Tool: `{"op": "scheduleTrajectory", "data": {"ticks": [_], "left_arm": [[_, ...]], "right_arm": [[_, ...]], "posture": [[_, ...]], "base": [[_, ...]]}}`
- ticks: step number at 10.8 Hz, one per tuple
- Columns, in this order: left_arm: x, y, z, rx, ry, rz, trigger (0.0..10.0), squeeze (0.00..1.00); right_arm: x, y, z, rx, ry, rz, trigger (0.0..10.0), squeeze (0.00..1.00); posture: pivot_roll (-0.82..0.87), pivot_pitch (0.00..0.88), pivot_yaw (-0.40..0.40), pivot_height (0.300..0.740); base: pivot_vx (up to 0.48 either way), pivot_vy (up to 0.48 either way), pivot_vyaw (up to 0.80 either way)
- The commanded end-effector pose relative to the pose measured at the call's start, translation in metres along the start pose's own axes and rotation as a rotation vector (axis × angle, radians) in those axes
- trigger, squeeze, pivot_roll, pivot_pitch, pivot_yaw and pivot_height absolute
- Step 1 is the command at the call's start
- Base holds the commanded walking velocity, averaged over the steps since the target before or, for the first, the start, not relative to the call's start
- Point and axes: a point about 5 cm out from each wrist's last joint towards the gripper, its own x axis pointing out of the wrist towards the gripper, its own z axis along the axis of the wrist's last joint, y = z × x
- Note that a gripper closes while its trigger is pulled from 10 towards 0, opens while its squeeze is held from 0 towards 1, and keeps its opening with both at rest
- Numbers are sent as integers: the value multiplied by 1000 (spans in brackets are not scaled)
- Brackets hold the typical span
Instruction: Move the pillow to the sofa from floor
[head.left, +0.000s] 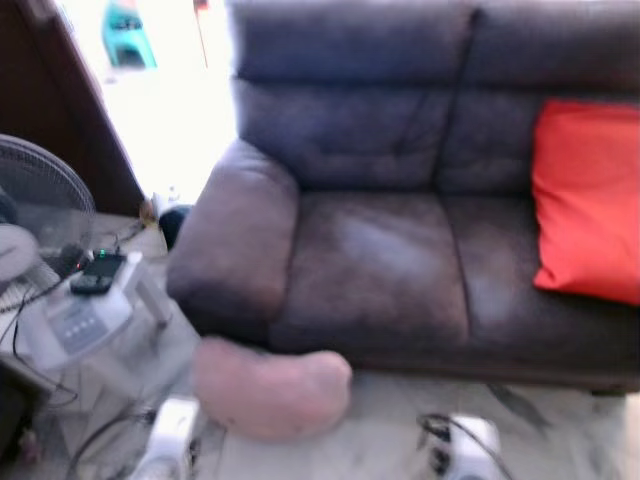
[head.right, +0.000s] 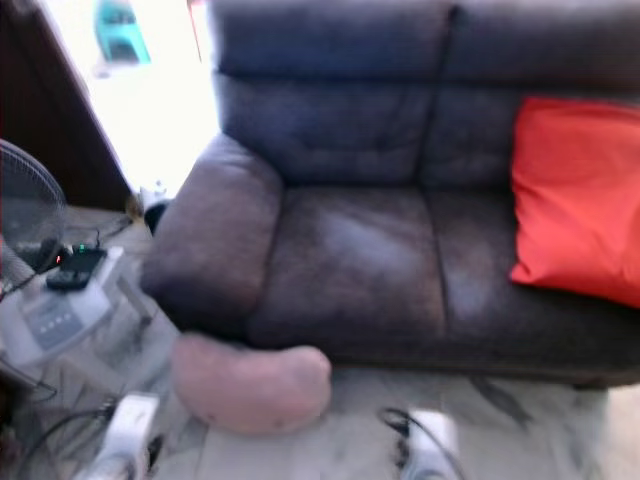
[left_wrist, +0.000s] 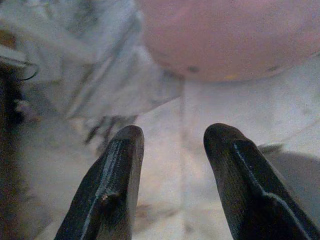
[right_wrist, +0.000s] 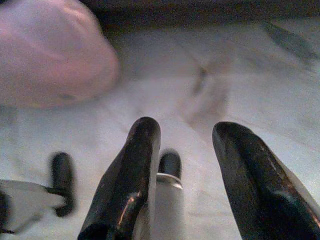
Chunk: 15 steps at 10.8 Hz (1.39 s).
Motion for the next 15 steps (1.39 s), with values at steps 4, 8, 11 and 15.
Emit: {"op": "scheduleTrajectory", "data": {"ticks": [4, 8, 11, 15], "left_arm": [[2, -6, 4, 6, 1, -19, 10000, 0], [3, -10, 9, 17, -21, -32, 10000, 0], [3, -13, 12, -3, -32, -44, 10000, 0], [3, -14, 10, 26, -24, -61, 10000, 0]], "right_arm": [[0, -8, -1, -9, 10, -19, 10000, 0], [1, -4, 4, -7, 2, -14, 10000, 0], [2, 3, 8, -11, 0, -8, 10000, 0], [0, -2, 0, -9, 15, -14, 10000, 0]], "posture": [[48, 46, 7, 740], [49, 68, 7, 740], [50, 73, 4, 740], [50, 68, 5, 740]], "base": [[0, 480, 0], [0, 118, 0], [0, 0, 0], [0, 0, 0]]}}
